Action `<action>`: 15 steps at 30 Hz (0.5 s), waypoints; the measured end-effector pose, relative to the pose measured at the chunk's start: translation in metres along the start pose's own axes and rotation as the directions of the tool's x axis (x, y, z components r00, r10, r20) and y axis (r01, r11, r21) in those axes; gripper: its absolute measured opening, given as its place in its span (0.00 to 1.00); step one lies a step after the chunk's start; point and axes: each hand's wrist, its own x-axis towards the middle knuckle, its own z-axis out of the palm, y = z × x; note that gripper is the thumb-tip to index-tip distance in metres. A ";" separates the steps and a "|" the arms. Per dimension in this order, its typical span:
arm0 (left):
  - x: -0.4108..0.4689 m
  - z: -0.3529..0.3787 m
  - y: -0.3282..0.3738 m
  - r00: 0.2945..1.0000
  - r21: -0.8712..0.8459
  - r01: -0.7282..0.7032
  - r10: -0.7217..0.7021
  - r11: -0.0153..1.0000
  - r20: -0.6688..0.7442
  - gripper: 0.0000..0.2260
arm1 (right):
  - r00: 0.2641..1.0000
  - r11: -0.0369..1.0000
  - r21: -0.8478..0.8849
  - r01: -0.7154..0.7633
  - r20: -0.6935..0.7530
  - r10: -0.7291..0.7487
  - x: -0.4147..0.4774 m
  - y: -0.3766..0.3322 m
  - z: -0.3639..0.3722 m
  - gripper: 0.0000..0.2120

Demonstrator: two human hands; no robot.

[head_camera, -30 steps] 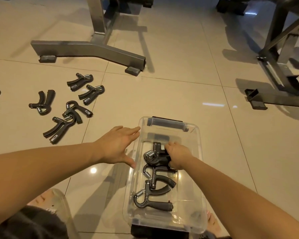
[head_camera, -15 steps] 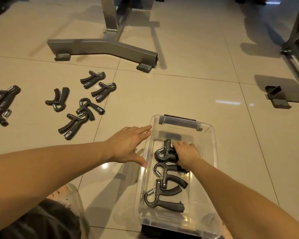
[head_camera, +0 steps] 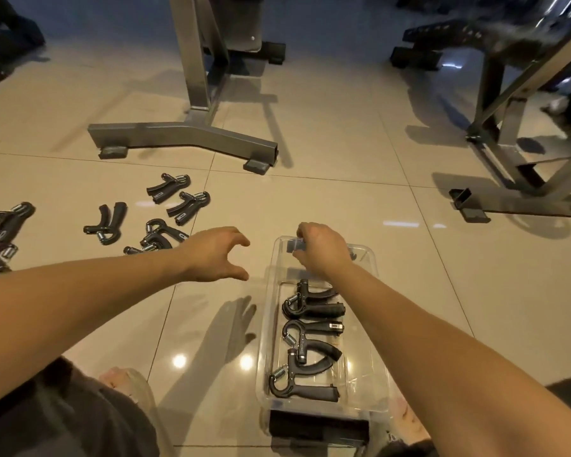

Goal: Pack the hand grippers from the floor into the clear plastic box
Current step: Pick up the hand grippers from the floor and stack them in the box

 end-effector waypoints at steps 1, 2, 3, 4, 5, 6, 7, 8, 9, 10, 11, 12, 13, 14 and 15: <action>-0.007 -0.015 -0.007 0.999 0.001 0.030 -0.030 1.000 -0.029 0.31 | 0.999 1.000 0.027 0.016 -0.028 -0.015 0.002 -0.012 -0.008 0.17; -0.015 -0.031 -0.014 0.997 -0.003 0.059 -0.059 0.998 -0.052 0.29 | 0.998 0.998 0.049 0.031 -0.047 -0.028 0.004 -0.024 -0.015 0.18; -0.023 -0.048 -0.023 0.994 -0.007 0.090 -0.090 0.996 -0.062 0.27 | 0.997 0.997 0.065 0.045 -0.061 -0.041 0.006 -0.037 -0.020 0.19; -0.032 -0.065 -0.032 0.991 0.000 0.118 -0.117 0.993 -0.063 0.25 | 0.996 0.995 0.077 0.058 -0.073 -0.053 0.008 -0.051 -0.025 0.19; -0.043 -0.081 -0.043 0.988 0.021 0.142 -0.141 0.990 -0.063 0.23 | 0.995 0.993 0.089 0.072 -0.080 -0.065 0.010 -0.065 -0.028 0.19; -0.053 -0.096 -0.054 0.985 0.046 0.167 -0.165 0.985 -0.060 0.22 | 0.993 0.991 0.101 0.088 -0.085 -0.079 0.013 -0.081 -0.031 0.19; -0.064 -0.109 -0.066 0.979 0.064 0.198 -0.195 0.978 -0.052 0.21 | 0.992 0.988 0.115 0.104 -0.088 -0.094 0.015 -0.096 -0.033 0.18; -0.074 -0.120 -0.078 0.974 0.079 0.227 -0.224 0.971 -0.041 0.21 | 0.990 0.984 0.132 0.120 -0.092 -0.108 0.019 -0.112 -0.033 0.18; -0.083 -0.128 -0.090 0.968 0.095 0.252 -0.250 0.963 -0.030 0.21 | 0.988 0.980 0.149 0.135 -0.096 -0.121 0.022 -0.127 -0.032 0.18; -0.091 -0.132 -0.103 0.962 0.109 0.272 -0.271 0.956 -0.019 0.20 | 0.987 0.976 0.162 0.147 -0.095 -0.133 0.026 -0.143 -0.028 0.17; -0.097 -0.133 -0.117 0.957 0.116 0.289 -0.290 0.950 -0.007 0.20 | 0.986 0.972 0.172 0.157 -0.086 -0.144 0.032 -0.158 -0.022 0.17; -0.102 -0.130 -0.130 0.953 0.118 0.299 -0.302 0.947 0.007 0.19 | 0.986 0.969 0.185 0.163 -0.072 -0.152 0.037 -0.170 -0.014 0.16; -0.104 -0.124 -0.146 0.949 0.114 0.310 -0.314 0.944 0.018 0.19 | 0.986 0.967 0.196 0.165 -0.053 -0.157 0.043 -0.181 -0.005 0.16; -0.106 -0.115 -0.164 0.946 0.107 0.318 -0.322 0.942 0.026 0.19 | 0.986 0.965 0.203 0.165 -0.036 -0.161 0.051 -0.192 0.007 0.16; -0.106 -0.104 -0.182 0.944 0.094 0.323 -0.328 0.942 0.034 0.19 | 0.987 0.965 0.211 0.157 -0.019 -0.157 0.060 -0.201 0.020 0.15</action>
